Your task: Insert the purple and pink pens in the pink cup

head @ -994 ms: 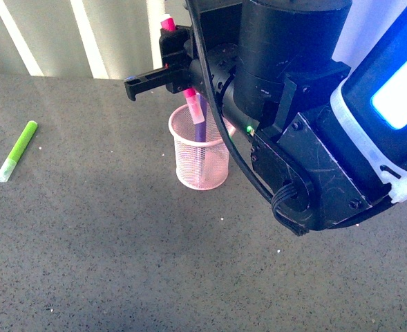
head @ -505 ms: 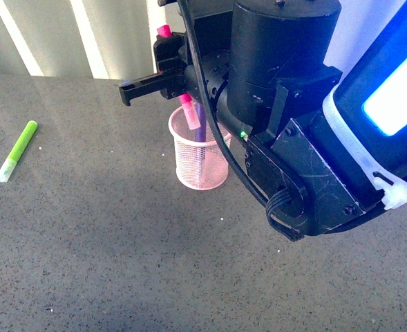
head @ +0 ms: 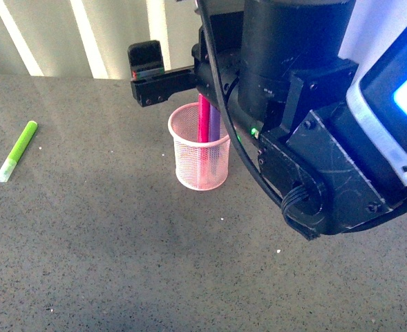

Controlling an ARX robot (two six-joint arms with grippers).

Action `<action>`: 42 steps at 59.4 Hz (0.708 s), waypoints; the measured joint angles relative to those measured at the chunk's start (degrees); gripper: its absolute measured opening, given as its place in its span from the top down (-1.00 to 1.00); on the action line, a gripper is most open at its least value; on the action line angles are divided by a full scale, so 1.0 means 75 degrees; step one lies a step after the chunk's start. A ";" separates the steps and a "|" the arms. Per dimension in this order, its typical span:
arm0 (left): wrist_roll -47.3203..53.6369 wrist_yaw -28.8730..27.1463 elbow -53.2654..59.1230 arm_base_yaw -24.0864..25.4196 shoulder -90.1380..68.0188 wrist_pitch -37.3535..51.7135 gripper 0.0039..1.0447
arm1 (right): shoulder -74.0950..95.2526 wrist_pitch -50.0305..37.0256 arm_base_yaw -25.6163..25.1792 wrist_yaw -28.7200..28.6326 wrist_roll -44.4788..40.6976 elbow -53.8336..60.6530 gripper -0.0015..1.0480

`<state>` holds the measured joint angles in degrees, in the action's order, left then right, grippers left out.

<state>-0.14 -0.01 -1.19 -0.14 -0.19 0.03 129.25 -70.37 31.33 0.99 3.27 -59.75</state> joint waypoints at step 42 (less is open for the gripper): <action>0.0000 0.0000 0.0000 0.0000 -0.0003 0.0000 -0.88 | -0.2978 0.6301 -0.1480 0.1749 0.0749 0.0970 -0.80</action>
<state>-0.14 -0.01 -1.19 -0.14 -0.21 0.03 106.91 -23.11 20.23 14.11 8.88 -52.47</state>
